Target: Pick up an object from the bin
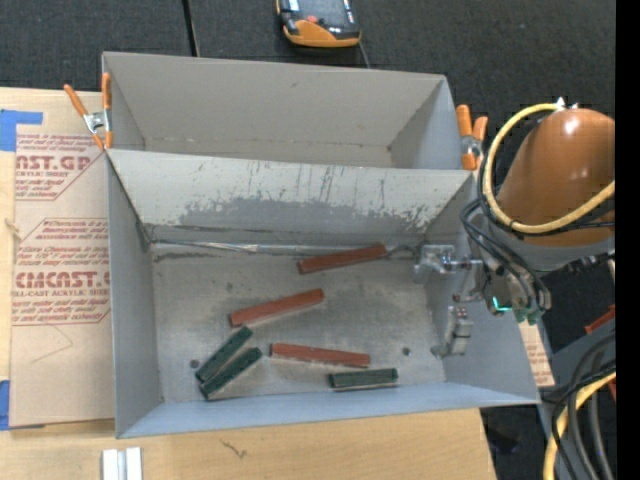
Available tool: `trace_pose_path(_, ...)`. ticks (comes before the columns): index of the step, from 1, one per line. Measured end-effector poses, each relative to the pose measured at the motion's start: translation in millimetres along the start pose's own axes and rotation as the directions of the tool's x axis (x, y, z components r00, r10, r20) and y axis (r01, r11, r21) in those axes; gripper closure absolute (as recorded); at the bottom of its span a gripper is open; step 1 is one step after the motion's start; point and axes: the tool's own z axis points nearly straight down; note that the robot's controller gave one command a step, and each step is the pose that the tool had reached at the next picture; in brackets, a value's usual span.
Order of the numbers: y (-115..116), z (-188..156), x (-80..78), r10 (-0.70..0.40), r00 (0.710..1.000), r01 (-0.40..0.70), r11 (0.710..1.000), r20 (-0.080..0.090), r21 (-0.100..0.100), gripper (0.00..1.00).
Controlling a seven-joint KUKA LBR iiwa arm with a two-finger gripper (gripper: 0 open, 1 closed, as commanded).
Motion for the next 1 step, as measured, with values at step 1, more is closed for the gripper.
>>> trace_pose_path(1,0.4,-3.9,-1.6,-0.002,1.0,0.002,1.0,0.008,0.001,0.0)
